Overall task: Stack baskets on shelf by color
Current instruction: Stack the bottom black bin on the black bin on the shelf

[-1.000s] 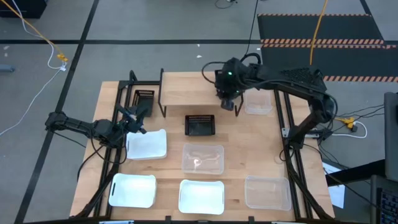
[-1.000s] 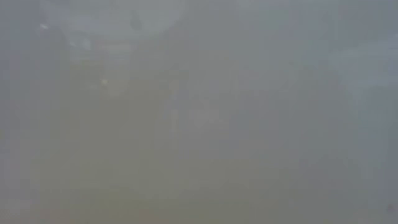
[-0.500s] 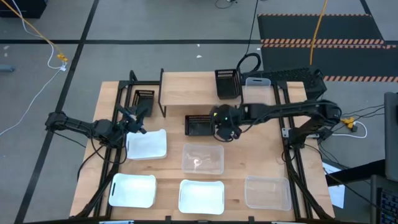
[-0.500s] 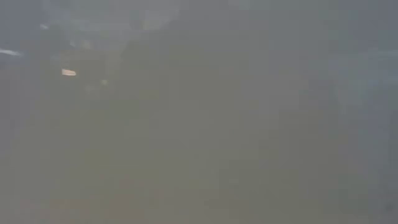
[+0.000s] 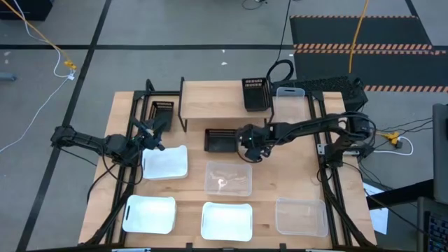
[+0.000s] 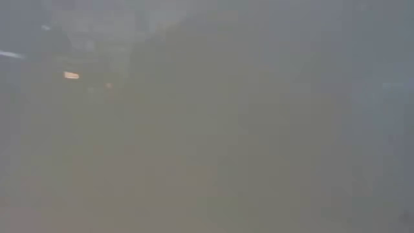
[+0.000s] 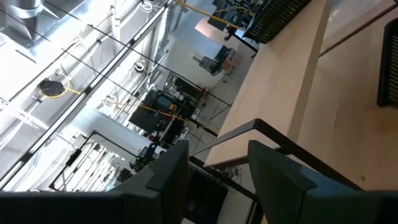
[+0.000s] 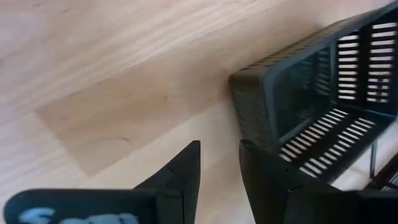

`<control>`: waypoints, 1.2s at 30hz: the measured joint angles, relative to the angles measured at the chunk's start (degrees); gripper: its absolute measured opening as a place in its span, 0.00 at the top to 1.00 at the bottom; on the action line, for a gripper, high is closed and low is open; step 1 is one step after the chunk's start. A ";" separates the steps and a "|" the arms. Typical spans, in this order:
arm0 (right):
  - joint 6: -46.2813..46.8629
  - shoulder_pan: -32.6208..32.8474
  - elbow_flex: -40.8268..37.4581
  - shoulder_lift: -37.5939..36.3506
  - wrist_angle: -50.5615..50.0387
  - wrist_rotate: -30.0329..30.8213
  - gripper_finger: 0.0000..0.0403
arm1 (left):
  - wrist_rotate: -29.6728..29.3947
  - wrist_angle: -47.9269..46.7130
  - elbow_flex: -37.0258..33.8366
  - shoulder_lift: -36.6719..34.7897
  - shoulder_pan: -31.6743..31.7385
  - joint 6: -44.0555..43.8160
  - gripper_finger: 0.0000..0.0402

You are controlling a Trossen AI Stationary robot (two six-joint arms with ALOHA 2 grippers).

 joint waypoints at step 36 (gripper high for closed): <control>-0.94 -2.41 0.11 7.55 12.68 -7.64 0.80 | -0.04 0.00 0.00 -0.02 0.00 0.04 0.58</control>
